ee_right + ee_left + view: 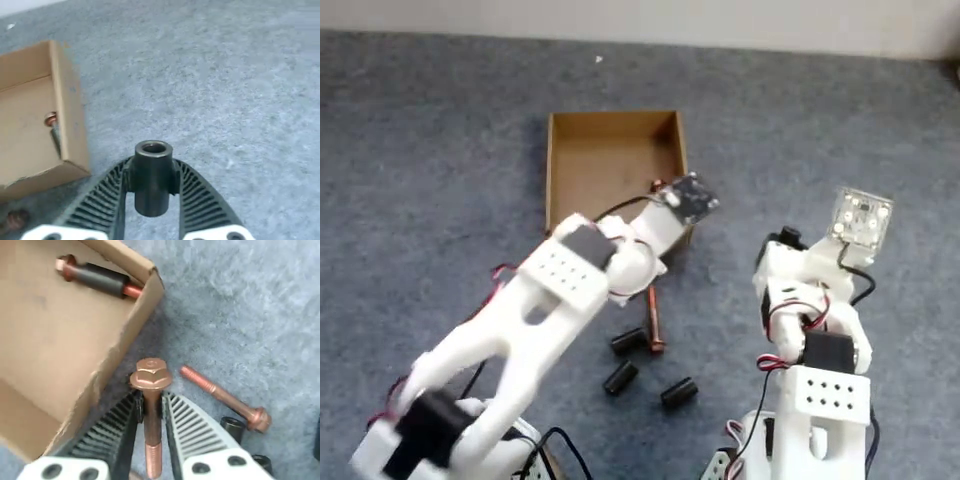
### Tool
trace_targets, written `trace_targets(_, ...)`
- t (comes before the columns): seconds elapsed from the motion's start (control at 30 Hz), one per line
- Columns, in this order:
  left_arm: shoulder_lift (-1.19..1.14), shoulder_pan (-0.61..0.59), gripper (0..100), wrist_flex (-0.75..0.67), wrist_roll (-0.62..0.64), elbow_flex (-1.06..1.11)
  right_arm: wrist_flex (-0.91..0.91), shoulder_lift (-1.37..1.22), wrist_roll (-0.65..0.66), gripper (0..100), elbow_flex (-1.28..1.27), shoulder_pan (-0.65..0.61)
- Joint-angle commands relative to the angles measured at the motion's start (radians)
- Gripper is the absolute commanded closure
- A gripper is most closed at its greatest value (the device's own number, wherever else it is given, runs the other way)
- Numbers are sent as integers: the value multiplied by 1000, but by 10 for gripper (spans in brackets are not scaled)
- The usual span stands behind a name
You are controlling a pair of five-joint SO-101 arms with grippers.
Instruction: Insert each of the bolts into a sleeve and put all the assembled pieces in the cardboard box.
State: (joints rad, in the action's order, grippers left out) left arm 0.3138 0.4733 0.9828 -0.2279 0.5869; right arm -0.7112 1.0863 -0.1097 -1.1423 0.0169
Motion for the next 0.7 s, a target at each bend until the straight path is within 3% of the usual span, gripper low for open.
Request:
trace_targets(0.0,165,-38,995,-26,14,19,33,31,-9,994,12,-54)
trace_targets(0.2,329,-38,995,-26,20,93,31,31,-9,994,8,-156)
trace_targets(0.37,426,-44,995,-28,250,108,31,31,-9,994,7,-222)
trace_targets(0.53,496,-44,995,-28,362,108,21,65,-6,994,4,-271)
trace_targets(0.67,562,-59,995,-23,453,108,-18,245,-2,994,-54,-334)
